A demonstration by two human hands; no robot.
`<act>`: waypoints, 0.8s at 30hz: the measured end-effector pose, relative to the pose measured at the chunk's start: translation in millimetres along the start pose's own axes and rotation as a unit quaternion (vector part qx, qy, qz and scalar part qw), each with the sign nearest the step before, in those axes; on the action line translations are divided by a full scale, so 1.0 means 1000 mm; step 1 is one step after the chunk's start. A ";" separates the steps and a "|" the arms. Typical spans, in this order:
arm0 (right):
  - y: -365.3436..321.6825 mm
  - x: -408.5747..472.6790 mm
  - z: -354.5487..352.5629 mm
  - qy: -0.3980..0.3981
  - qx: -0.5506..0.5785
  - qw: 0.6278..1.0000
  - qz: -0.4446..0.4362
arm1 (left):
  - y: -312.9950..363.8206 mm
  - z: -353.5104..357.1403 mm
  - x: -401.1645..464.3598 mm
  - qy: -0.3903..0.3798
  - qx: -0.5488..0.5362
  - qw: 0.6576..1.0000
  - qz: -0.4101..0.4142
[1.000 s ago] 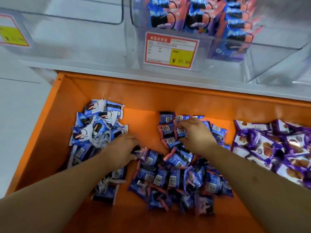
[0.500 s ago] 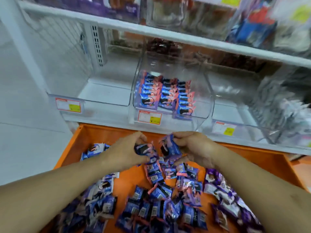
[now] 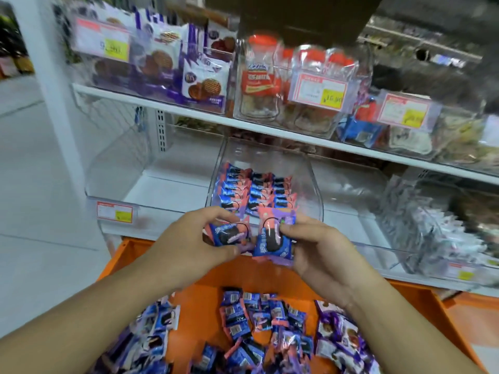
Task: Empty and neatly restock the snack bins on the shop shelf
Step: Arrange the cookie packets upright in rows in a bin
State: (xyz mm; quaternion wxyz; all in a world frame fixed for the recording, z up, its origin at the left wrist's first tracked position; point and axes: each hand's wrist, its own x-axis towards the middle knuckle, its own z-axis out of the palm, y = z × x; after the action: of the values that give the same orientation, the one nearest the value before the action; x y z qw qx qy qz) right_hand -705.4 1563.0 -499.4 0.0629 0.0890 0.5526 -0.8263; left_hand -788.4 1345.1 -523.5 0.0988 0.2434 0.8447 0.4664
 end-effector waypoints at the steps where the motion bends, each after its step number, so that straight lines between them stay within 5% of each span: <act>1: -0.002 0.004 -0.002 0.010 -0.005 1.000 -0.020 | 0.003 -0.002 0.003 0.004 -0.009 1.000 0.001; 7: -0.012 0.027 -0.017 0.087 -0.036 0.992 -0.085 | -0.001 -0.012 0.018 0.019 -0.011 1.000 -0.003; 11: -0.015 0.039 -0.026 0.150 -0.173 0.968 -0.107 | -0.009 -0.018 0.023 0.009 0.018 1.000 -0.009; 16: -0.015 0.070 -0.037 0.237 -0.387 0.880 -0.141 | -0.021 -0.026 0.032 0.002 0.056 0.998 -0.012; 24: 0.000 0.153 -0.056 0.155 -0.650 0.735 -0.114 | -0.037 -0.023 0.047 0.009 0.023 1.000 0.000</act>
State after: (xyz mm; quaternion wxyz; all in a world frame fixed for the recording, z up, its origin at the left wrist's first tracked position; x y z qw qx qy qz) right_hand -850.3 1614.1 -553.4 -0.0758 0.0901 0.9633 -0.2414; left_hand -850.0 1335.6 -539.1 0.0851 0.2412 0.8560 0.4492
